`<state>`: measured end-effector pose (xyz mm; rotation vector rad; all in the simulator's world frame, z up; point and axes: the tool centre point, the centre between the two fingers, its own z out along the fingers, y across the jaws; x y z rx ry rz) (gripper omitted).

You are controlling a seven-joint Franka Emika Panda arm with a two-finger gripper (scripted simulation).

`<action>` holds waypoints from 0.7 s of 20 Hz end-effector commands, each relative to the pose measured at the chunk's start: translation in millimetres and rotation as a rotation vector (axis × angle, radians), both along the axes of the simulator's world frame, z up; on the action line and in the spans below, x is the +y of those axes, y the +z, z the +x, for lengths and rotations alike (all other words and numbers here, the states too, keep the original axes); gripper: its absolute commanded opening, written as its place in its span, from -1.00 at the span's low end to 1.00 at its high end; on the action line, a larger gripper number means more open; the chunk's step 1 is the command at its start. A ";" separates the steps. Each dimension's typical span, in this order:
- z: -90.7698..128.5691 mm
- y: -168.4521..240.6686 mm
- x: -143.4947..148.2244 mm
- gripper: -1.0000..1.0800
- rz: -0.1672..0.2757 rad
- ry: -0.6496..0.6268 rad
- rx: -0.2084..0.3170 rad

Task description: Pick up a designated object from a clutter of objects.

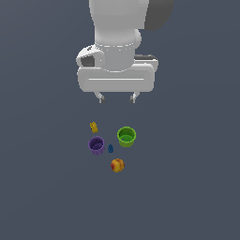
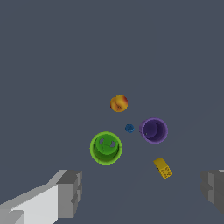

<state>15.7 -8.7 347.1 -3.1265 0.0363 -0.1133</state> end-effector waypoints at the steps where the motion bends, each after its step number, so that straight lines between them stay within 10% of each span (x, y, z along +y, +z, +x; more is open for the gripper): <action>1: 0.0 0.0 0.0 0.23 0.000 0.000 0.000; 14: 2.6 2.9 0.9 0.23 0.004 -0.014 -0.019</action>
